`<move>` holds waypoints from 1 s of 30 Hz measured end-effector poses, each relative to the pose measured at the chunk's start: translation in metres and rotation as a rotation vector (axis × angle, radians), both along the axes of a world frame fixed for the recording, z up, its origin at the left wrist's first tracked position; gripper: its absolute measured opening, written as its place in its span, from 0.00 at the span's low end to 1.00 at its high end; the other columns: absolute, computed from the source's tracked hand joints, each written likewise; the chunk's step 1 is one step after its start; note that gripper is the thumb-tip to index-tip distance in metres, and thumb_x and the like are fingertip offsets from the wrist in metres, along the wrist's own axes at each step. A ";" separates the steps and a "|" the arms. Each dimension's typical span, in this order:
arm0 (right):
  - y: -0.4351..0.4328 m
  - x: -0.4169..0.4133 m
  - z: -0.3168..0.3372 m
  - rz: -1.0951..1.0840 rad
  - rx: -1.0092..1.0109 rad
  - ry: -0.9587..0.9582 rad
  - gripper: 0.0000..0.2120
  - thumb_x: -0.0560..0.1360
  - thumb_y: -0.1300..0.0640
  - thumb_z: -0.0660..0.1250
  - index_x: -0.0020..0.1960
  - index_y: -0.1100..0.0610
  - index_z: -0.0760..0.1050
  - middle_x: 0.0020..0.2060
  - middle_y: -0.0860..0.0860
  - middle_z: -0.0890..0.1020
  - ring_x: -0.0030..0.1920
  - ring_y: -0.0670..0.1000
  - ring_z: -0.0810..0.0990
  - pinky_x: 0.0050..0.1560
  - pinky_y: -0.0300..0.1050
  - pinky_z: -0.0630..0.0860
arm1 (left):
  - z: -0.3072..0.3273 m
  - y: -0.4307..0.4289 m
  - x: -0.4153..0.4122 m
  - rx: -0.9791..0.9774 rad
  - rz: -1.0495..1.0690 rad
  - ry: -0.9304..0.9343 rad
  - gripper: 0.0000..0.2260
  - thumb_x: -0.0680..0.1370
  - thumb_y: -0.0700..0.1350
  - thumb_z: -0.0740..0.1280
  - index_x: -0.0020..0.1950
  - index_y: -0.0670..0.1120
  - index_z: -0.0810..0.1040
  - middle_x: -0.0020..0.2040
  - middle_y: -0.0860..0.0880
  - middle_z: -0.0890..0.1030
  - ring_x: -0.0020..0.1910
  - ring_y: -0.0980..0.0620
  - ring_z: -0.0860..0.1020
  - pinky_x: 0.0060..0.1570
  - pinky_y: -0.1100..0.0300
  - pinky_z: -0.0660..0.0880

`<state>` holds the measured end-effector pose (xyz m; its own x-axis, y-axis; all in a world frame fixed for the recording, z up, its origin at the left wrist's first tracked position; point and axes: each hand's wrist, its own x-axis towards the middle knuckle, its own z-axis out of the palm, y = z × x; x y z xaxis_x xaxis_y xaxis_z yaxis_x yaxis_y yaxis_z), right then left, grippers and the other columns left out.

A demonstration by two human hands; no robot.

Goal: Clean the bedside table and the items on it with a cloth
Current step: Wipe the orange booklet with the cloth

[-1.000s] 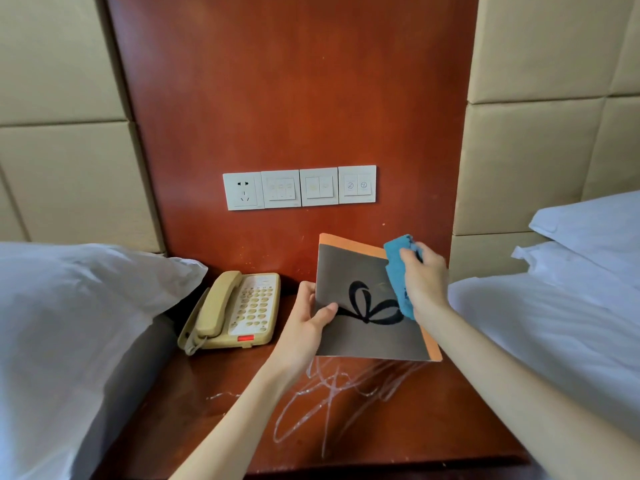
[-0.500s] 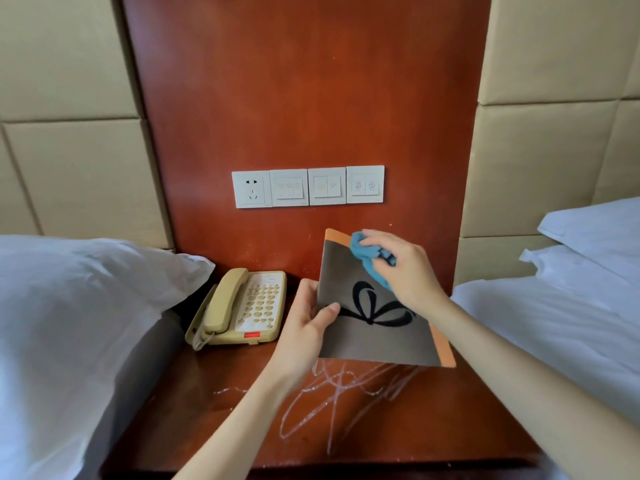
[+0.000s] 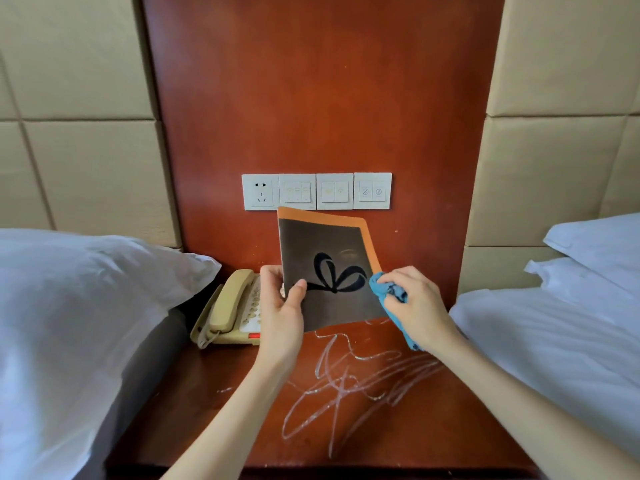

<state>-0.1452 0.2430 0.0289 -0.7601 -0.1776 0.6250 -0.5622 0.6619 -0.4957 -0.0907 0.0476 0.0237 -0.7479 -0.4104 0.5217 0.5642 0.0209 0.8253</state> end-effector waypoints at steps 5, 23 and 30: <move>-0.028 0.029 0.001 0.128 0.040 0.026 0.13 0.74 0.65 0.67 0.58 0.58 0.77 0.52 0.46 0.72 0.53 0.46 0.73 0.48 0.25 0.65 | 0.000 0.007 -0.001 0.035 0.087 0.032 0.08 0.80 0.40 0.60 0.46 0.54 0.68 0.48 0.49 0.78 0.48 0.52 0.78 0.47 0.55 0.79; -0.013 0.009 0.006 0.041 -0.458 -0.153 0.09 0.74 0.66 0.64 0.48 0.53 0.75 0.48 0.50 0.78 0.43 0.43 0.77 0.32 0.23 0.69 | 0.005 -0.001 0.018 0.051 0.001 0.065 0.08 0.80 0.42 0.62 0.45 0.54 0.69 0.50 0.48 0.78 0.48 0.53 0.80 0.46 0.57 0.80; -0.014 0.007 0.012 0.168 -0.833 -0.513 0.09 0.74 0.66 0.63 0.48 0.54 0.77 0.44 0.57 0.80 0.40 0.54 0.81 0.33 0.43 0.76 | 0.000 -0.018 0.014 0.067 0.009 0.035 0.08 0.79 0.42 0.64 0.44 0.56 0.72 0.48 0.51 0.81 0.48 0.52 0.81 0.48 0.56 0.80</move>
<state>-0.1385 0.2289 0.0409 -0.9787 0.0387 0.2016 -0.2041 -0.0775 -0.9759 -0.0769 0.0295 0.0240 -0.7257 -0.4518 0.5189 0.5929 -0.0282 0.8048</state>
